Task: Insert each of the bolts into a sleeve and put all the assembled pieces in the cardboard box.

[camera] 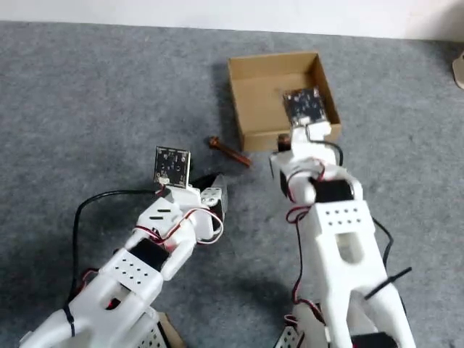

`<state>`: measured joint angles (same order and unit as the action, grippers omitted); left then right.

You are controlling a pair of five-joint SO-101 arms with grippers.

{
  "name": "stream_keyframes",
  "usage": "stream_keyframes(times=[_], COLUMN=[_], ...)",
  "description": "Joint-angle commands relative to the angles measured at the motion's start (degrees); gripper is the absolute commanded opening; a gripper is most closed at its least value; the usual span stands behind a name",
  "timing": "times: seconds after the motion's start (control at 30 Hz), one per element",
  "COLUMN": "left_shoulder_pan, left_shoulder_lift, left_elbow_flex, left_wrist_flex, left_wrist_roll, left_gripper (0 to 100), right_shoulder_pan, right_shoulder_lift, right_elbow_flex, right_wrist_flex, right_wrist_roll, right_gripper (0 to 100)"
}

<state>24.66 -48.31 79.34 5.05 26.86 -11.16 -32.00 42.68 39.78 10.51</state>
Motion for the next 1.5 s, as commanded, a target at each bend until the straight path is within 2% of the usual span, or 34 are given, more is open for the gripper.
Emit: stream_keyframes(times=[0.0,0.37,0.5,1.2,1.47], left_shoulder_pan=[-0.22,-0.22,-0.22,-0.13,-0.13], left_shoulder_lift=[-0.04,-0.04,-0.04,0.04,0.04], left_elbow_flex=[-0.22,0.57,0.57,0.57,0.57], left_wrist_flex=[0.18,0.0,0.0,0.0,0.0], left_wrist_roll=[0.0,0.0,0.0,0.0,0.0], left_gripper=[1,1,1,1,1], right_shoulder_pan=[0.66,1.63,2.68,3.74,3.74], right_shoulder_lift=[1.71,14.81,21.76,64.75,79.25], right_elbow_flex=[-7.16,-19.82,-27.38,-88.48,-105.01], right_wrist_flex=[-1.54,-1.45,2.15,24.92,27.82], right_wrist_roll=[0.88,4.57,6.07,6.15,7.47], right_gripper=[0.5,0.5,0.5,0.5,0.5])
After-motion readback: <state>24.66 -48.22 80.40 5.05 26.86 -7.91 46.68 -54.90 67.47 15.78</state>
